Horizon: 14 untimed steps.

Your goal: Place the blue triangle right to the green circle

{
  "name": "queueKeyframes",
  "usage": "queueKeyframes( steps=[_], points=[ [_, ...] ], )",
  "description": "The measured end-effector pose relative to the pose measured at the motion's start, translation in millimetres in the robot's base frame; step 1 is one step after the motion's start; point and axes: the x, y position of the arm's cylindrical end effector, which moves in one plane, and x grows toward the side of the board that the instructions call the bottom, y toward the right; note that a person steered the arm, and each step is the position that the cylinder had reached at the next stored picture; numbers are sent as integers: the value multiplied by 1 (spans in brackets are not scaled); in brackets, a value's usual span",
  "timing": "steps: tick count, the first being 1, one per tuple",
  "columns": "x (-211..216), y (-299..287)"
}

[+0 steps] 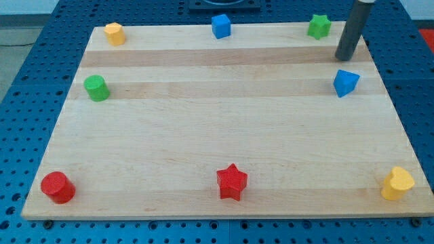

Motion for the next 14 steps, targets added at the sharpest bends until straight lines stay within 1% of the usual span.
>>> queueKeyframes(
  steps=[1, 3, 4, 5, 6, 7, 8, 9, 10, 11, 13, 14],
  points=[
    [14, 6],
    [66, 21],
    [66, 22],
    [31, 16],
    [23, 20],
    [42, 41],
    [59, 34],
    [83, 14],
    [91, 0],
    [90, -20],
    [88, -90],
    [88, -145]
  ],
)
